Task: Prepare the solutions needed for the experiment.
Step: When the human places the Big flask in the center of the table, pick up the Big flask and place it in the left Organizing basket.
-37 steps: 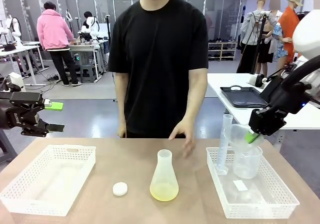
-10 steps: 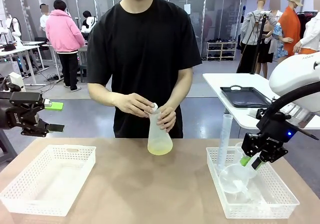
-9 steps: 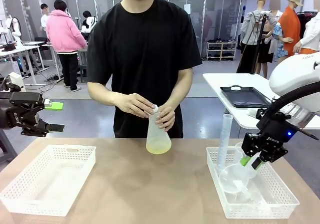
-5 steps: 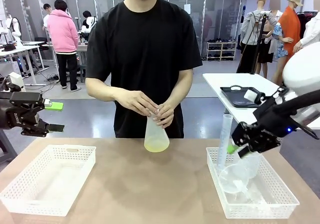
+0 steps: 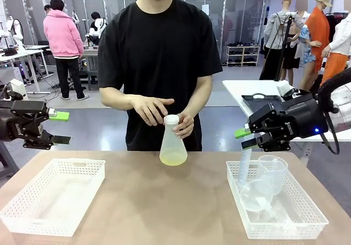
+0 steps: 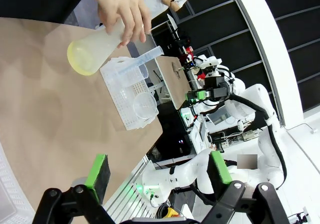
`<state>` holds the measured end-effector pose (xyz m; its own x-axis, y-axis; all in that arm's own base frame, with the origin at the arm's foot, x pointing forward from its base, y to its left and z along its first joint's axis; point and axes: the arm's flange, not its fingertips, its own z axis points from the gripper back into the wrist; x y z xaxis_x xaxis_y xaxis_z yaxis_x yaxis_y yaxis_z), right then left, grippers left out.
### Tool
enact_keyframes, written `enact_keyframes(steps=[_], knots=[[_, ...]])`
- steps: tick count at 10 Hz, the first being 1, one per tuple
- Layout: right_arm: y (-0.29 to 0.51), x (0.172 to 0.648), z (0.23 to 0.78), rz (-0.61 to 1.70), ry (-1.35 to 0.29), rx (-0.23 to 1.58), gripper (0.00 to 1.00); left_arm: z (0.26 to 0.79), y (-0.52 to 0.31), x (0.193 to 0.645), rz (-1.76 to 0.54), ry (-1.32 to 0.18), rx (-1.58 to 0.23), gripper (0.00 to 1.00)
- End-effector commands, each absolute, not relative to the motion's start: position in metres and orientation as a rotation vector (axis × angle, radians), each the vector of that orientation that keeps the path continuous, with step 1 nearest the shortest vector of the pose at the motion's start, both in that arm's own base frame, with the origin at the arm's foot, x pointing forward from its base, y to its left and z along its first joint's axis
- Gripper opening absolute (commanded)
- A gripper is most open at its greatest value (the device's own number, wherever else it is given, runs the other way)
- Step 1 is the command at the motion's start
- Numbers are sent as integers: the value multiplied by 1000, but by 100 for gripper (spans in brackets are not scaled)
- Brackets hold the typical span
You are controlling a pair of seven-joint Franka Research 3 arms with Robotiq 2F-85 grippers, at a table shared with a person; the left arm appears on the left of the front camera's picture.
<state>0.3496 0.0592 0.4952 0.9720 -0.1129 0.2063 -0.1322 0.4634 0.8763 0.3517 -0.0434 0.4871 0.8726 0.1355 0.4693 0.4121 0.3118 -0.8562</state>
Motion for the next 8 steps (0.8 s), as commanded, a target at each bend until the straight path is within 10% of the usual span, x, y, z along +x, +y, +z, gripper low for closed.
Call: enact_keyframes(steps=[1,8], knots=[[53,321,462,-34,-184,1120,44,487,-46,353,-205,-534,-1279,100],[43,351,466,-66,-92,1147,44,487,-46,353,-205,-534,-1279,100]])
